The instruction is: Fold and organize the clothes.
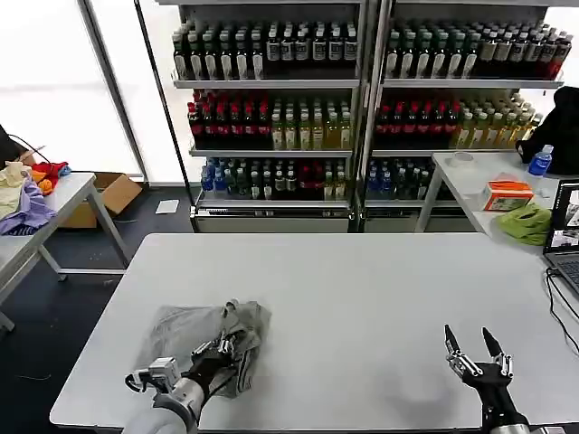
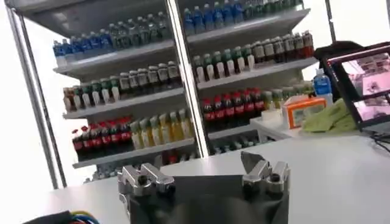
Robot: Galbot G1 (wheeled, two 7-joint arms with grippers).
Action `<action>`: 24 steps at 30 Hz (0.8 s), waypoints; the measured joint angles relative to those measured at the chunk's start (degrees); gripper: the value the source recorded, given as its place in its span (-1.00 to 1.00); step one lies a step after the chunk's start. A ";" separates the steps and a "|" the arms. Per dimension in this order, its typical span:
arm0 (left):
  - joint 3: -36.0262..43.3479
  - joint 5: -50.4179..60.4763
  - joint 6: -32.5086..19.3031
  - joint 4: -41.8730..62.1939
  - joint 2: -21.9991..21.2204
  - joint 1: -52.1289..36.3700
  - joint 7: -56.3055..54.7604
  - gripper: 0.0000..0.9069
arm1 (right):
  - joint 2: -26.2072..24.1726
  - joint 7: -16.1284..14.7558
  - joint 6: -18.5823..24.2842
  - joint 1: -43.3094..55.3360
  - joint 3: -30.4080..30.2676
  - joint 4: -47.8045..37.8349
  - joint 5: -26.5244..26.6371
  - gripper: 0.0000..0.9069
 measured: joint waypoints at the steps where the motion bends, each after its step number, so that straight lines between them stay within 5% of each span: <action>1: 0.03 0.10 0.34 -0.03 -0.17 0.07 0.00 1.00 | 0.01 -0.01 -0.11 0.03 -0.15 0.10 0.04 1.00; 15: -11.07 -1.96 2.69 -11.27 1.64 3.38 0.74 1.00 | -1.01 -0.10 -0.64 -0.05 -1.49 1.40 0.27 1.00; 24: -19.84 0.47 0.57 -5.32 3.16 4.69 5.14 1.00 | -1.11 -0.08 -0.54 -0.46 -1.80 1.70 -0.24 1.00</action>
